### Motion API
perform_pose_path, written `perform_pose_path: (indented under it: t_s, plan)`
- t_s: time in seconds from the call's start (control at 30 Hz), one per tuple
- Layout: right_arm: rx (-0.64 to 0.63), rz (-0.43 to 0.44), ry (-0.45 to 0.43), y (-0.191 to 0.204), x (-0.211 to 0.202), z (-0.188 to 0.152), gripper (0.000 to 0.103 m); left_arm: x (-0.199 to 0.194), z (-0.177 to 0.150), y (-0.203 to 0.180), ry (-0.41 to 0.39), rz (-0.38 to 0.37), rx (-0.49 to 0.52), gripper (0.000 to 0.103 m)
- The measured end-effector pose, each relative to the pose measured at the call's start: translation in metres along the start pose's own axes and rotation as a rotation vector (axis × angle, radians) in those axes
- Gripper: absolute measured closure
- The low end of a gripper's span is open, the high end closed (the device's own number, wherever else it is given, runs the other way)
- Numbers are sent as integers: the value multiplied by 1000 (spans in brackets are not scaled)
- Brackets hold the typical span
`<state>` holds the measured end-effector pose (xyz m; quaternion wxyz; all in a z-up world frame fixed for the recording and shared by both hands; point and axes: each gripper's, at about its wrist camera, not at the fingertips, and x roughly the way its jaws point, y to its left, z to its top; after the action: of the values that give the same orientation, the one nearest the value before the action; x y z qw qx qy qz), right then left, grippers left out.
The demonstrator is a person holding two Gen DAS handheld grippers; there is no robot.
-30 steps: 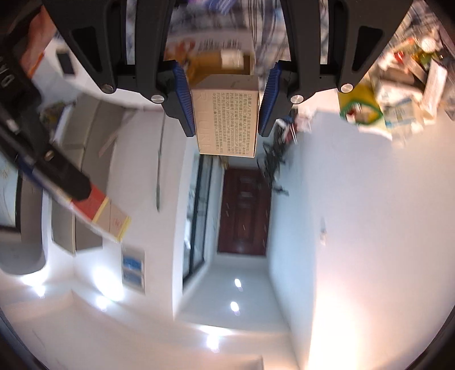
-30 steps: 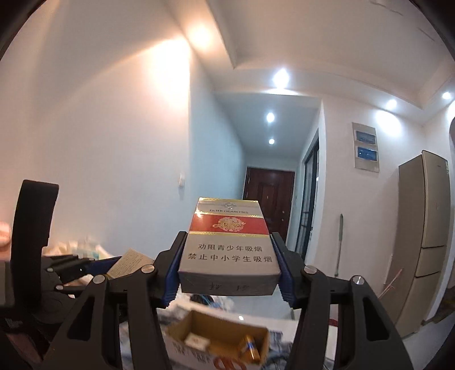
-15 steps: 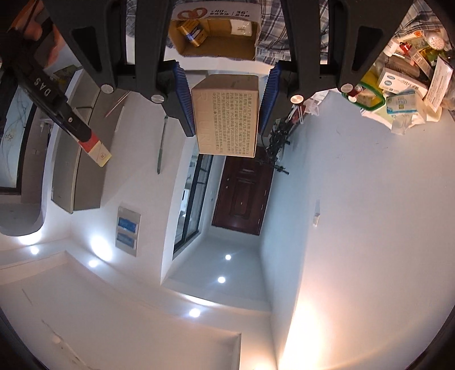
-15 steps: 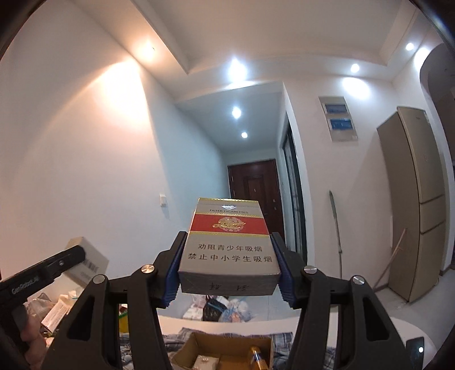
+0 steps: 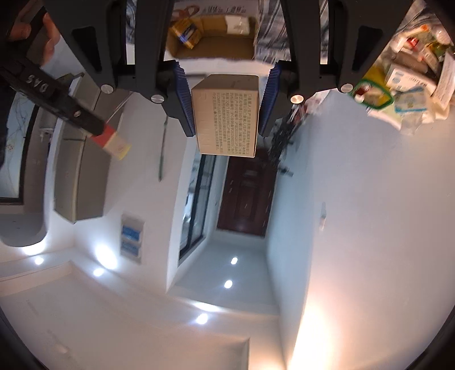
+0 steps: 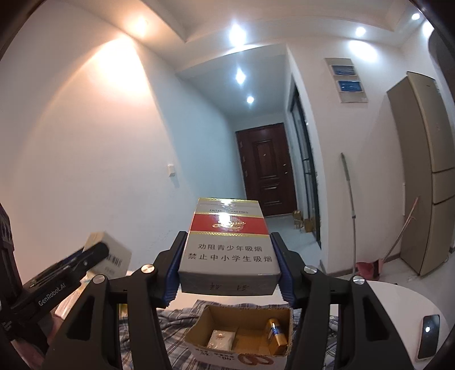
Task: Organize objects
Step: 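Carry both held boxes over the pretzel cardboard box with both grippers, then lower the white box into the pretzel box and open the left gripper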
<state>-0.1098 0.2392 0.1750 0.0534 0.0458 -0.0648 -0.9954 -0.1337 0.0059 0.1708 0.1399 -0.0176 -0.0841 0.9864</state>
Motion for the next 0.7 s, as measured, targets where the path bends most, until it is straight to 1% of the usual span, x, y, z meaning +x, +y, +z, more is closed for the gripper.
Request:
perform_pose_path:
  t_s: [0.03, 0.07, 0.17, 0.2, 0.27, 0.3, 0.33, 0.4, 0.5, 0.57, 0.6, 0.7]
  plan:
    - [-8, -12, -3, 1, -1, 0, 47, 1, -3, -2, -21, 4, 18, 56]
    - [-13, -25, -6, 1, 0, -1, 47, 4, -6, -5, -22, 11, 41, 56]
    - [-14, -40, 5, -3, 0, -1, 47, 19, -17, -9, 20, -49, 56, 56]
    - [-10, -50, 15, -7, 2, 0, 47, 27, -23, -11, 48, -51, 65, 56]
    - [1, -69, 38, -13, 5, -1, 47, 42, -33, -17, 110, -11, 97, 56]
    - [6, -75, 53, -18, 9, -2, 47, 55, -40, -21, 169, 27, 119, 56]
    - [8, -81, 69, -21, 13, -3, 47, 65, -47, -21, 217, 37, 123, 56]
    - [14, -97, 106, -29, 24, -7, 47, 82, -61, -18, 300, -7, 81, 56]
    - [25, -117, 177, -38, 44, -18, 47, 104, -81, -15, 395, -93, 41, 56]
    - [47, -115, 218, -46, 56, -26, 47, 116, -95, -17, 427, -94, 62, 56]
    - [60, -110, 240, -50, 62, -29, 47, 122, -103, -18, 435, -82, 88, 56]
    - [83, -105, 279, -59, 72, -37, 47, 140, -127, -20, 465, -21, 164, 56]
